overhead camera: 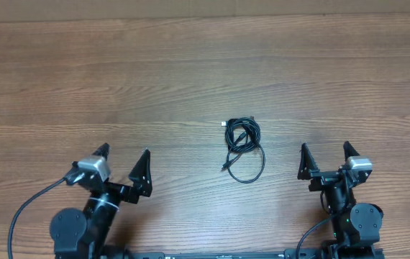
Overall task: Untangle cables
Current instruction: 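Move the left gripper forward over the black cable bundle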
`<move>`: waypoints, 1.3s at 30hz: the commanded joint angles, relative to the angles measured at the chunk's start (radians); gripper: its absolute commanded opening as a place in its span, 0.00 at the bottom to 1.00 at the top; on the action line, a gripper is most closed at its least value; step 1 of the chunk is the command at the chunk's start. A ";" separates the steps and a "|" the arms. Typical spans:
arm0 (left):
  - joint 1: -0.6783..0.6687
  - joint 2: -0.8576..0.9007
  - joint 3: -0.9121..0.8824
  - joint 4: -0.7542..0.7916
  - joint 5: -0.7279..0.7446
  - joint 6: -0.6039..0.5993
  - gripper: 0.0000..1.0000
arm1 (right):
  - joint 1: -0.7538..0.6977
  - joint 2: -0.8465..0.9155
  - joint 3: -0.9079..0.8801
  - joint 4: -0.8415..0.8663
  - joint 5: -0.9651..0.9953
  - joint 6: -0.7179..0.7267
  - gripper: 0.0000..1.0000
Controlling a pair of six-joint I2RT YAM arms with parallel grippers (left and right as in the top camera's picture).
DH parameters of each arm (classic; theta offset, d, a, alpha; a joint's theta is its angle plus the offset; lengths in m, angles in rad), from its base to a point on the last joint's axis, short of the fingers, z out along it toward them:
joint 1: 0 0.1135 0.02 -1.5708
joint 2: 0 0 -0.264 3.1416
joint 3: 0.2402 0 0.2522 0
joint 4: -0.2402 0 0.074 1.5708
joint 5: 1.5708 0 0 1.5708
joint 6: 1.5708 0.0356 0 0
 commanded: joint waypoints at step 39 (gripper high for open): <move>0.004 0.510 0.583 -0.610 0.039 0.100 1.00 | -0.002 -0.011 -0.011 0.002 0.008 -0.002 1.00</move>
